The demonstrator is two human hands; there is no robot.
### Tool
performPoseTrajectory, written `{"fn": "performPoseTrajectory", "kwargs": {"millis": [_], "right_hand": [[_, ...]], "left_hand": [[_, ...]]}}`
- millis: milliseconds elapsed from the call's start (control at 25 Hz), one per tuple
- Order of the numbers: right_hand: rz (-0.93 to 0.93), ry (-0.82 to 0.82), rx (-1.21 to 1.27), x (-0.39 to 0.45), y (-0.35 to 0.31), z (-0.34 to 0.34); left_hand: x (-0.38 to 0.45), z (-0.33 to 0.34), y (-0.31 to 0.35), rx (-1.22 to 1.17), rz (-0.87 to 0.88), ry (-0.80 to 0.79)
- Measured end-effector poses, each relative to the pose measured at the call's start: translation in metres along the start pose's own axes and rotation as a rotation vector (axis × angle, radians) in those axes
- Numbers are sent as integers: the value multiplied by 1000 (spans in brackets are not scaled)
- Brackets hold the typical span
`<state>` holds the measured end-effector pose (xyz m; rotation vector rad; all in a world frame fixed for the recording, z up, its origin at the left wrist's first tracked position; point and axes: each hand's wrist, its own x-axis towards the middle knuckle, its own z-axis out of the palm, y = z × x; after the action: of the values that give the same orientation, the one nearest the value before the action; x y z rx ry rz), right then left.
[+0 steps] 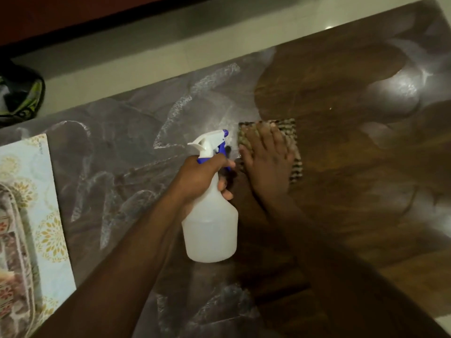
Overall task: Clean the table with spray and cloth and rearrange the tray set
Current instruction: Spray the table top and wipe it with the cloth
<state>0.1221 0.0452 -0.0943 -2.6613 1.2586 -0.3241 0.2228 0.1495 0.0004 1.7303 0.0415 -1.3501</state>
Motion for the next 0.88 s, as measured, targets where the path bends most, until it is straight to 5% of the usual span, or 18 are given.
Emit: {"fn": "performPoseTrajectory", "kwargs": {"millis": [160, 200, 320, 360, 520, 560, 680, 720, 880], "right_hand": [[-652, -155, -51, -4, 21, 4], [-636, -136, -73, 10, 39, -1], [37, -58, -19, 59, 19, 5], [72, -63, -10, 63, -2, 9], [-565, -134, -53, 41, 16, 5], [-545, -132, -51, 59, 29, 0], [36, -84, 26, 133, 2, 7], [83, -107, 30, 145, -21, 14], [-526, -237, 15, 140, -14, 17]], "left_hand": [[14, -14, 24, -1, 31, 20], [18, -18, 29, -7, 25, 16], [32, -26, 37, -3, 6, -39], [38, -27, 40, 3, 7, -58], [56, -34, 53, 11, 9, -97], [61, -38, 59, 18, 7, -111], [75, -45, 78, -15, 37, -134], [81, -45, 83, -15, 53, -131], [92, -46, 91, 30, 91, -108]]}}
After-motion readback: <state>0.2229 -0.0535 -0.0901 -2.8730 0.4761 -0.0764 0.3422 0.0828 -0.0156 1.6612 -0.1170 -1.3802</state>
